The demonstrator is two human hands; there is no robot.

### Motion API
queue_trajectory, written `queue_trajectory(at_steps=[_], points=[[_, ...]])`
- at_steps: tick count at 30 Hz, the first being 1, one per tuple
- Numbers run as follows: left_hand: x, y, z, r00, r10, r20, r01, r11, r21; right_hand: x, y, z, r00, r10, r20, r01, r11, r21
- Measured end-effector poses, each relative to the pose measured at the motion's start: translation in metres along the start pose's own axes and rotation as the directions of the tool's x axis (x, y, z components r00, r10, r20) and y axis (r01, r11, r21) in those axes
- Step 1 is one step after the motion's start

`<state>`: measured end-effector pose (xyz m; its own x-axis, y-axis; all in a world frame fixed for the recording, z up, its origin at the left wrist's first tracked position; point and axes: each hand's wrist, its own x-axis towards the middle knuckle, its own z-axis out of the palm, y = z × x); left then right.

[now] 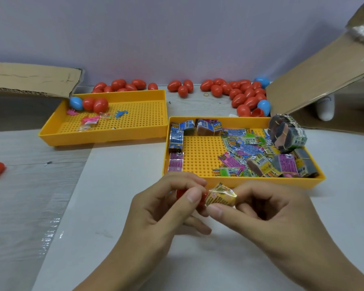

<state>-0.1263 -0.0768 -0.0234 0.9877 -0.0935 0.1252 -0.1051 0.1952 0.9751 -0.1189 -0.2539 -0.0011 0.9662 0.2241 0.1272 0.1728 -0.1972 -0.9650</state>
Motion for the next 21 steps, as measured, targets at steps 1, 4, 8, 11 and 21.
queue_trajectory(at_steps=[1,4,8,11,21], points=[[-0.001,0.0,0.0,1.0,0.012,0.01,-0.012,1.0,0.024,0.0,0.0,0.0,1.0,-0.011,-0.011,0.01,0.999,-0.037],[-0.001,0.001,0.0,0.999,0.02,0.049,-0.024,0.997,0.078,-0.001,0.001,0.0,0.999,-0.046,-0.024,0.043,0.994,-0.096],[0.001,0.001,-0.002,0.995,-0.038,0.089,0.037,0.999,0.017,-0.001,0.002,-0.001,0.997,-0.075,0.001,0.075,0.987,-0.141],[0.002,0.003,-0.005,0.988,-0.105,0.114,0.115,0.989,-0.09,0.001,0.003,-0.006,0.997,-0.013,0.075,0.016,0.999,-0.033],[0.0,0.004,-0.004,0.98,-0.092,0.175,0.116,0.984,-0.135,0.009,0.002,-0.012,0.992,0.074,0.1,-0.085,0.99,0.109]])
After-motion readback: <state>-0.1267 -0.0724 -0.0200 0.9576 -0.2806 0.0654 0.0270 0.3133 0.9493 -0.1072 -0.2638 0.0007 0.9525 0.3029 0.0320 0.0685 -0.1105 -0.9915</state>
